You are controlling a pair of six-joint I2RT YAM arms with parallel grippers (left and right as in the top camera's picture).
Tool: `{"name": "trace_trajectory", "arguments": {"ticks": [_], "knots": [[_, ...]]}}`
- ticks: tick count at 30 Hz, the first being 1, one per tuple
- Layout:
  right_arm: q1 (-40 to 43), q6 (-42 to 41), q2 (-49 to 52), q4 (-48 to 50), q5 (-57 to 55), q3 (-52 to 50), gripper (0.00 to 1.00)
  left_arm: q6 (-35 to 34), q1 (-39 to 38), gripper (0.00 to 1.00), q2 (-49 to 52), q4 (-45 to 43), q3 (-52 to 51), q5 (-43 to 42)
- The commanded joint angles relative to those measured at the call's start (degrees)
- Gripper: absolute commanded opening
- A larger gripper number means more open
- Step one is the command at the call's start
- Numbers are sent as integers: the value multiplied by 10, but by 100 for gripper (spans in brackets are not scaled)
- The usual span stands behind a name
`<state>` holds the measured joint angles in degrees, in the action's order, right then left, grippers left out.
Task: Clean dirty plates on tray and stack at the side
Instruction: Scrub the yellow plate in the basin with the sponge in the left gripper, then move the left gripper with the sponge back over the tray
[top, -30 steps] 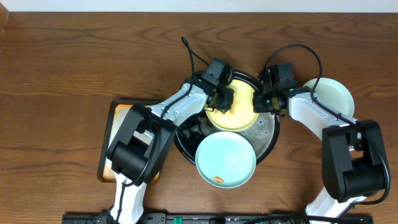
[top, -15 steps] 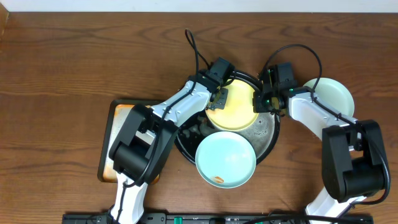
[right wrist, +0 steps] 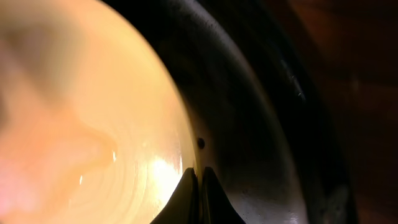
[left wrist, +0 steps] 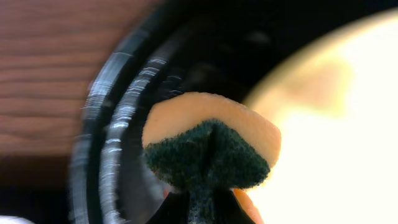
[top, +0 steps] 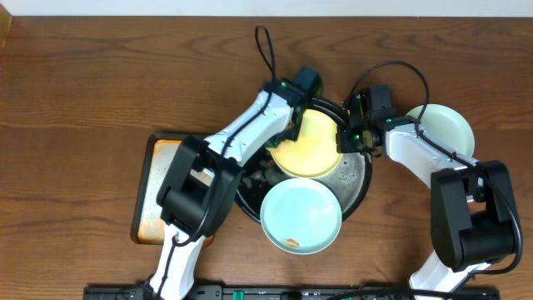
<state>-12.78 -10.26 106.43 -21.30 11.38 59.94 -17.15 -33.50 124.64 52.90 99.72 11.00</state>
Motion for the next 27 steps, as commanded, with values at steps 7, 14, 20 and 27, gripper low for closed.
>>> {"name": "trace_trajectory", "arguments": {"ticks": [7,14,20,27], "knots": [[10,17,-10,-9,-69,-3,1,-27,44,8,-10,78,61,-41],[6,55,-79,-19,-68,-3,1,-15,106,8,-90,84,61,-174],[-15,100,-163,-27,-105,-3,1,16,169,8,-203,129,59,-193],[-62,144,-224,-38,-225,-3,1,47,260,8,-309,208,32,-192]]}}
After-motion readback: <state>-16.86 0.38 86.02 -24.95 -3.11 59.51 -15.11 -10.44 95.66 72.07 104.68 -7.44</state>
